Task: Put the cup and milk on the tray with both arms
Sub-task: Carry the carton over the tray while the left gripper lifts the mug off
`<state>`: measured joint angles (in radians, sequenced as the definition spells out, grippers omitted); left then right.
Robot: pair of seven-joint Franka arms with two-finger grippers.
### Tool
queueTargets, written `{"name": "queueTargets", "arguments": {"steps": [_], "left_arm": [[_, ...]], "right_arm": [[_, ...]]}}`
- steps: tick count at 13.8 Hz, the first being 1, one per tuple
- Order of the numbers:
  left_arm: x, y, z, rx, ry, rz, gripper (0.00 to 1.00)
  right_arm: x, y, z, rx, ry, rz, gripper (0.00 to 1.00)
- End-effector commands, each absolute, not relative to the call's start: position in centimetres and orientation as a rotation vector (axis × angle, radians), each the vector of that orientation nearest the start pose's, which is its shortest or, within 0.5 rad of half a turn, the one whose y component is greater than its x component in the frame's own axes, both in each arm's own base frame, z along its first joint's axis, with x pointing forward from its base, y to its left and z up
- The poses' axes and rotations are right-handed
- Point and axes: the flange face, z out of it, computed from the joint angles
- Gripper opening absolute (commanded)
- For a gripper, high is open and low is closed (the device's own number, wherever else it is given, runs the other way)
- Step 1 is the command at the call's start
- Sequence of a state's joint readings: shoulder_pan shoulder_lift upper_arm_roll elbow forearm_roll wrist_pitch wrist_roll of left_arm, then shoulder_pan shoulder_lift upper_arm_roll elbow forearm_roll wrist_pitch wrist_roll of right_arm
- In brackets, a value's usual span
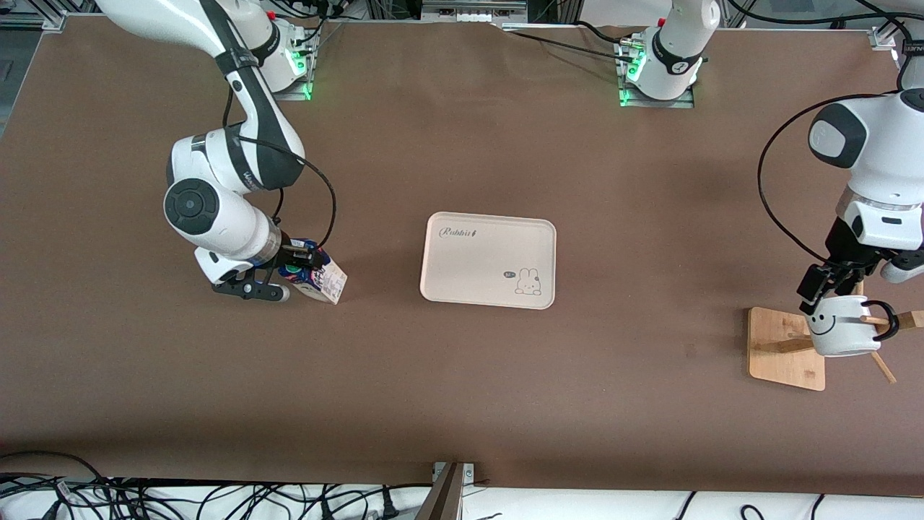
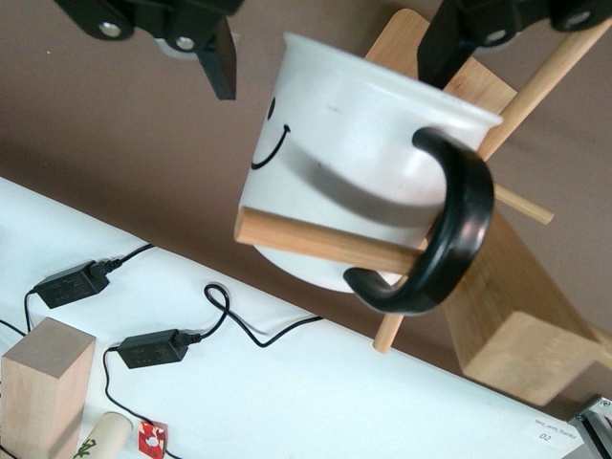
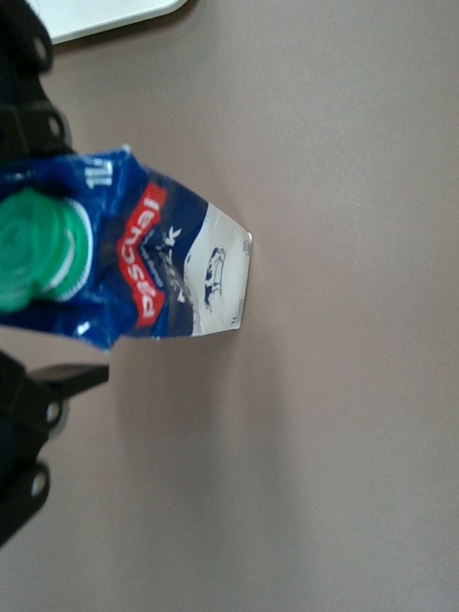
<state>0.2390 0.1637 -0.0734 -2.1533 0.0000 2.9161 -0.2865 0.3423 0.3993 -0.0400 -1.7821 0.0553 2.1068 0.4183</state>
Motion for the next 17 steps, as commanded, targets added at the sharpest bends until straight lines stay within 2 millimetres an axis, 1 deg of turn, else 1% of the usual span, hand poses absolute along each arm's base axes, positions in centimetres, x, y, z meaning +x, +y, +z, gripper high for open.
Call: {"name": "queueTargets", "arguments": {"steps": [1, 2, 3, 4, 5, 6, 7, 8, 9, 10, 11, 12, 13, 14, 15, 16, 17], "left_arm": [[61.7, 10.3, 39.1, -2.973, -0.657, -0.963, 0.82], [61.7, 10.3, 39.2, -2.973, -0.664, -0.966, 0.8], [61.7, 10.2, 39.2, -2.974, -0.662, -0.966, 0.66], [61.7, 10.2, 39.3, -2.973, -0.659, -0.968, 0.47], [61.8, 10.2, 39.2, -2.974, -0.664, -0.966, 0.33], [61.8, 9.9, 39.3, -2.976, -0.665, -0.971, 0.26], [61.7, 9.9, 39.5, -2.975, -0.667, -0.974, 0.18], [61.8, 9.7, 39.6, -2.976, -0.667, -0.976, 0.09], [61.9, 9.0, 39.8, -2.985, -0.654, -0.98, 0.07], [61.9, 8.4, 40.1, -2.99, -0.637, -0.986, 0.01], [61.8, 8.2, 40.7, -2.991, -0.631, -0.99, 0.0], [61.8, 7.8, 40.8, -2.995, -0.619, -0.991, 0.0], [61.8, 7.5, 41.1, -2.997, -0.608, -0.993, 0.0], [61.8, 6.6, 41.5, -3.007, -0.567, -0.977, 0.0], [61.4, 5.5, 42.5, -3.028, -0.536, -0.93, 0.0], [61.2, 4.5, 43.5, -3.055, -0.512, -0.849, 0.0], [61.5, 3.6, 44.9, -3.079, -0.491, -0.768, 0.0]], "right_arm": [[60.6, 20.8, 34.2, -3.11, 0.177, 0.094, 0.32], [60.6, 21.8, 34.8, -3.101, 0.162, 0.083, 0.3], [60.5, 22.8, 35.5, -3.095, 0.148, 0.088, 0.3], [60.5, 23.9, 36.7, -3.088, 0.125, 0.096, 0.3], [60.5, 25.1, 37.9, -3.085, 0.094, 0.105, 0.3], [60.2, 27.2, 39.1, -3.072, 0.063, 0.103, 0.31], [59.5, 29.8, 39.6, -3.044, 0.082, 0.109, 0.31], [58.5, 32.9, 39.4, -3.033, 0.092, 0.121, 0.31], [57.6, 36.1, 39.5, -3.03, 0.099, 0.114, 0.31], [56.7, 39.3, 39.4, -3.022, 0.13, 0.101, 0.31], [55.9, 42.1, 39.0, -3.017, 0.165, 0.098, 0.32], [55.1, 44.9, 38.5, -3.009, 0.175, 0.088, 0.32], [54.8, 46.9, 38.2, -3.0, 0.199, 0.08, 0.32], [54.5, 48.0, 37.7, -2.999, 0.215, 0.081, 0.33], [53.7, 49.1, 37.0, -3.009, 0.196, 0.079, 0.32], [53.6, 49.4, 36.7, -3.013, 0.184, 0.06, 0.33], [53.6, 49.4, 36.6, -3.032, 0.16, 0.033, 0.33]]}}
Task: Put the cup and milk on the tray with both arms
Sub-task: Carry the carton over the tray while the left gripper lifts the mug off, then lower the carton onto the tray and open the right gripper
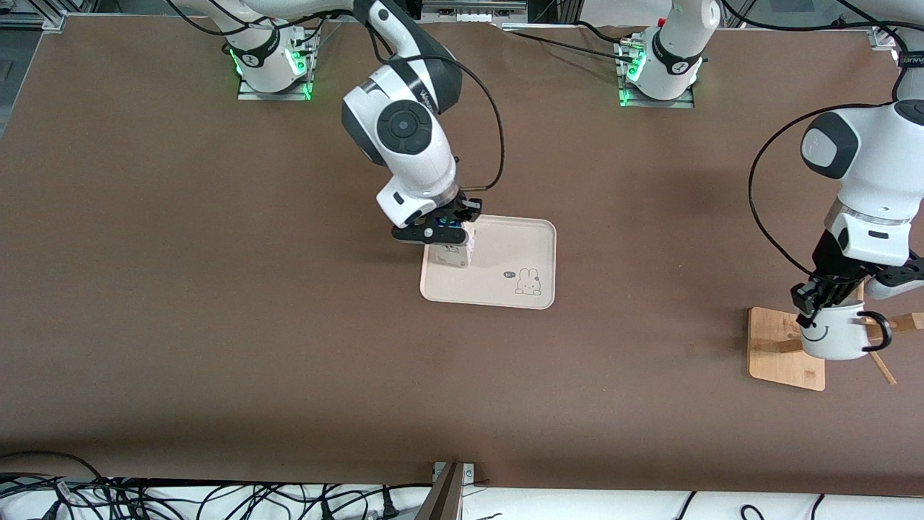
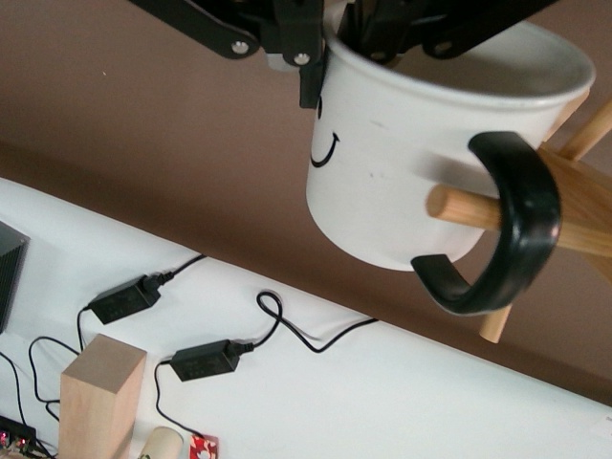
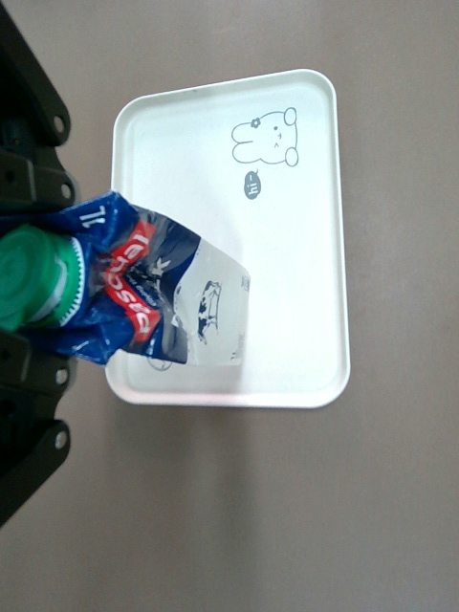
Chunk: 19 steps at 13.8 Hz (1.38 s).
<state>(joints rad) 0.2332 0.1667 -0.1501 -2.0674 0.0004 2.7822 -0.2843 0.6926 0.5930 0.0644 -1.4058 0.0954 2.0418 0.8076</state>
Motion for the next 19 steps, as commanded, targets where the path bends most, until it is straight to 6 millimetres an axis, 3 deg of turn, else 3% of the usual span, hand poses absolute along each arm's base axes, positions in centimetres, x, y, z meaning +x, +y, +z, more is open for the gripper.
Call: {"name": "queueTargets", "arguments": {"steps": [1, 6, 8, 9, 10, 11, 12, 17, 19], "left_arm": [[61.7, 2.8, 45.9, -3.102, -0.474, -0.671, 0.0], [61.7, -3.0, 52.2, -3.174, -0.32, -0.304, 0.0], [61.1, -6.1, 52.5, -3.192, -0.234, -0.162, 0.0], [60.7, -7.7, 51.7, -3.199, -0.19, -0.077, 0.0], [60.0, -9.8, 50.9, -3.2, -0.143, 0.006, 0.0], [60.2, -11.2, 48.6, -3.207, -0.102, 0.095, 0.0], [60.4, -12.5, 46.5, -3.215, -0.068, 0.16, 0.0], [60.2, -18.2, 40.5, -3.216, 0.093, 0.329, 0.0], [60.4, -19.1, 39.5, -3.215, 0.062, 0.355, 0.0]], "right_arm": [[53.6, 49.3, 36.3, -3.05, 0.147, 0.017, 0.33], [53.9, 49.5, 33.3, -3.064, 0.149, 0.025, 0.37], [54.1, 49.4, 32.5, -3.072, 0.152, 0.032, 0.41], [54.1, 49.3, 31.9, -3.082, 0.149, 0.035, 0.47], [54.1, 49.3, 31.3, -3.099, 0.135, 0.022, 0.62], [54.1, 49.3, 31.3, -3.109, 0.135, 0.011, 0.93], [54.3, 49.3, 31.8, -3.102, 0.165, 0.0, 1.0], [55.5, 50.0, 36.5, -3.038, 0.265, -0.082, 1.0], [55.5, 49.3, 40.2, -3.011, 0.294, -0.112, 1.0]]}}
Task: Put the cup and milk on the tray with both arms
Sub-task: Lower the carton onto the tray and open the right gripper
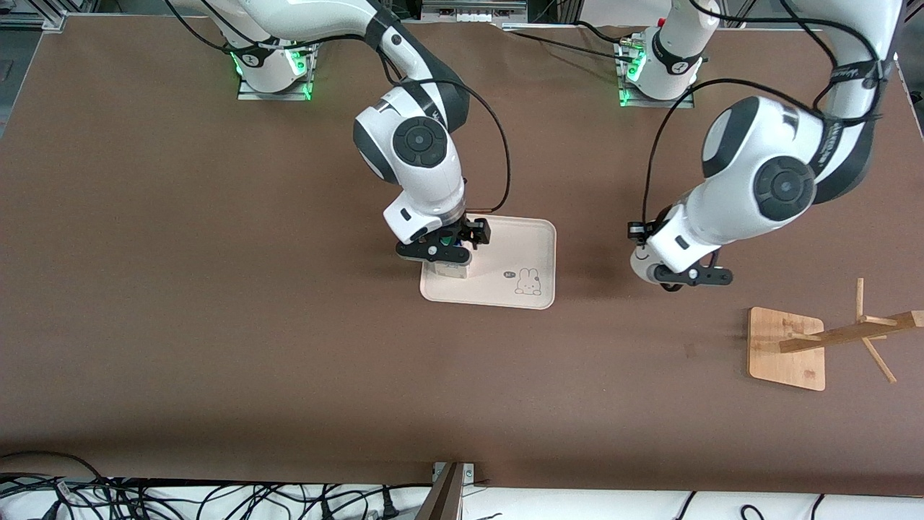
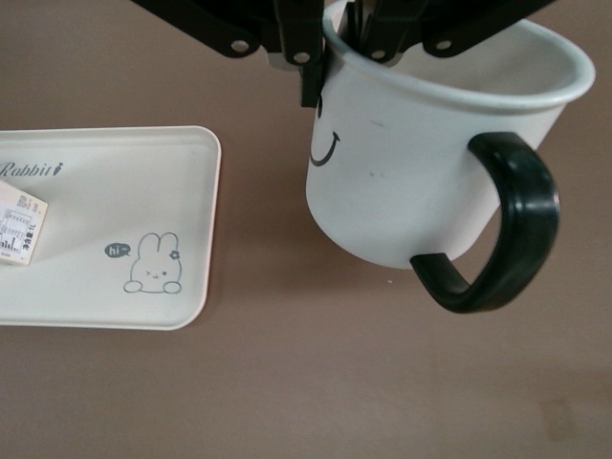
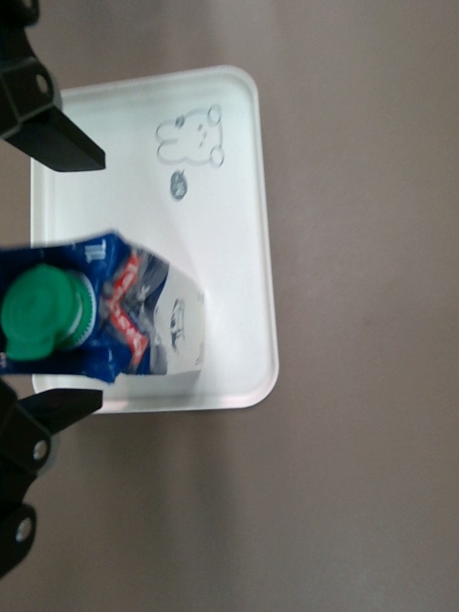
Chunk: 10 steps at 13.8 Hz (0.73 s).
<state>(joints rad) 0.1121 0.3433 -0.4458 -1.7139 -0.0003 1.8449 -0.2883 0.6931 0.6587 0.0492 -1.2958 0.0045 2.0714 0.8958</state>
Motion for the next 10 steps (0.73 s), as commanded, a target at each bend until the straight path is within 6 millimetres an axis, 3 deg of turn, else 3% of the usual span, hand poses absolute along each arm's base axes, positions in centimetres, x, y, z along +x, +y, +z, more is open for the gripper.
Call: {"name": "queueTargets", "arguments": {"steps": [1, 4, 6, 8, 10], "left_arm": [[60.9, -19.8, 39.1, -3.226, 0.059, 0.37, 0.0], [61.7, -22.1, 36.9, -3.218, 0.06, 0.521, 0.0], [61.0, -26.5, 35.8, -3.201, 0.063, 0.563, 0.0], [60.1, -30.9, 33.2, -3.165, -0.042, 0.624, 0.0], [59.7, -35.0, 31.0, -3.153, -0.064, 0.646, 0.0]], "right_arm": [[55.8, 48.3, 41.8, -3.013, 0.298, -0.12, 1.0], [58.4, 41.5, 48.8, -2.986, 0.305, -0.126, 1.0], [59.1, 37.4, 52.3, -2.959, 0.273, -0.063, 1.0], [59.8, 32.7, 54.9, -2.95, 0.218, -0.028, 1.0], [59.4, 28.2, 56.6, -2.987, 0.169, 0.044, 1.0]]}}
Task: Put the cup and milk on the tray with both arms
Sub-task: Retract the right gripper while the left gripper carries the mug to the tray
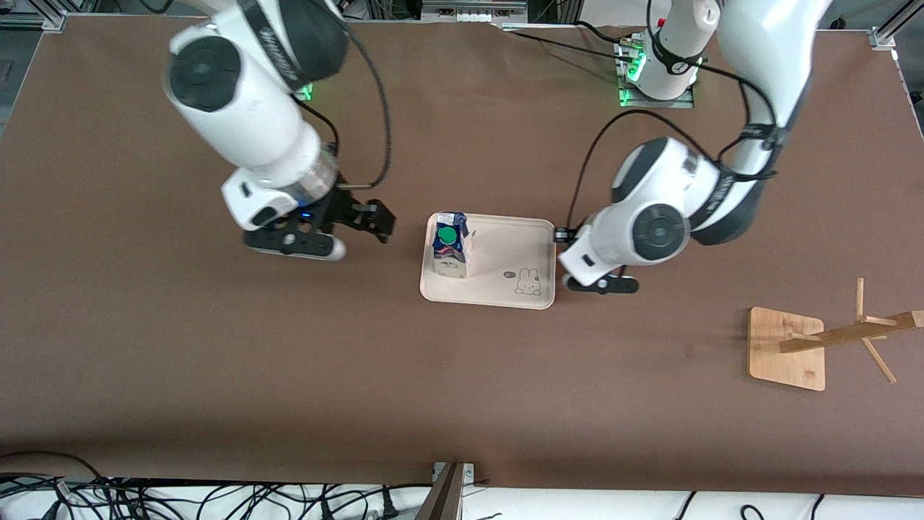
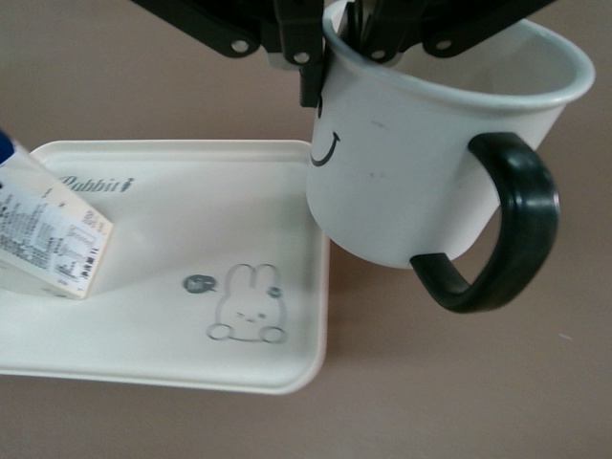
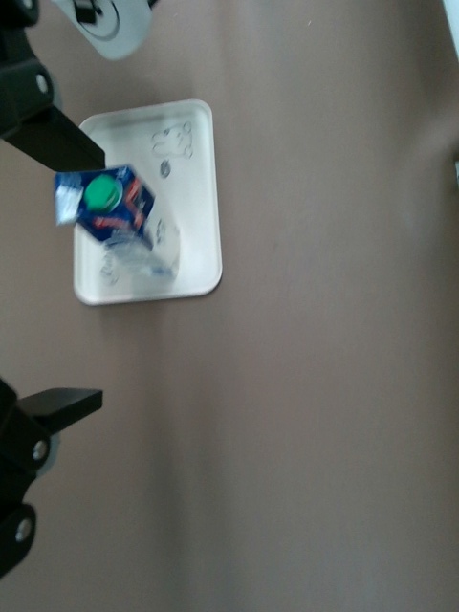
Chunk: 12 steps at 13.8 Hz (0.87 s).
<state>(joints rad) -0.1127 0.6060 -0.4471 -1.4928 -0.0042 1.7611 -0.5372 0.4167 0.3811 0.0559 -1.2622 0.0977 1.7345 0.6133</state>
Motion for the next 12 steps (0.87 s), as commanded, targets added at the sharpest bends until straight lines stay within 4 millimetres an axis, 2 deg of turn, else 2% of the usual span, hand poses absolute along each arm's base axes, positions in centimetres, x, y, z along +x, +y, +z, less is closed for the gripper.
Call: {"name": "queueTargets", "arguments": {"steps": [1, 2, 3, 5, 6, 7, 8, 9, 10, 12], "left_arm": [[60.0, -35.8, 30.3, -3.159, -0.079, 0.653, 0.0], [60.2, -36.4, 29.2, -3.161, -0.105, 0.676, 0.0], [59.6, -37.5, 27.5, -3.144, -0.115, 0.711, 0.0], [58.1, -39.9, 22.9, -3.114, -0.14, 0.744, 0.0], [58.3, -39.2, 21.7, -3.096, -0.158, 0.745, 0.0], [58.8, -38.6, 21.8, -3.098, -0.183, 0.742, 0.0], [59.0, -38.4, 22.1, -3.1, -0.21, 0.741, 0.0], [59.0, -38.4, 22.1, -3.096, -0.225, 0.744, 0.05], [59.0, -38.3, 22.1, -3.095, -0.197, 0.726, 0.99], [59.1, -38.2, 22.5, -3.099, -0.215, 0.728, 1.0]], "right_arm": [[58.8, 26.1, 57.5, -2.996, 0.149, 0.051, 1.0], [58.1, 23.7, 58.0, -3.002, 0.138, 0.049, 1.0], [57.2, 22.0, 58.3, -3.01, 0.094, 0.05, 1.0], [56.1, 18.4, 58.4, -3.02, 0.044, 0.046, 1.0], [55.9, 16.6, 58.6, -3.027, 0.02, 0.046, 1.0], [55.8, 15.2, 58.7, -3.037, -0.016, 0.041, 1.0], [55.9, 14.5, 58.5, -3.043, -0.047, 0.04, 1.0], [56.3, 13.9, 58.1, -3.069, -0.049, 0.04, 1.0], [56.4, 13.4, 57.8, -3.084, -0.058, 0.044, 1.0], [56.6, 12.7, 57.8, -3.102, -0.077, 0.04, 1.0]]}}
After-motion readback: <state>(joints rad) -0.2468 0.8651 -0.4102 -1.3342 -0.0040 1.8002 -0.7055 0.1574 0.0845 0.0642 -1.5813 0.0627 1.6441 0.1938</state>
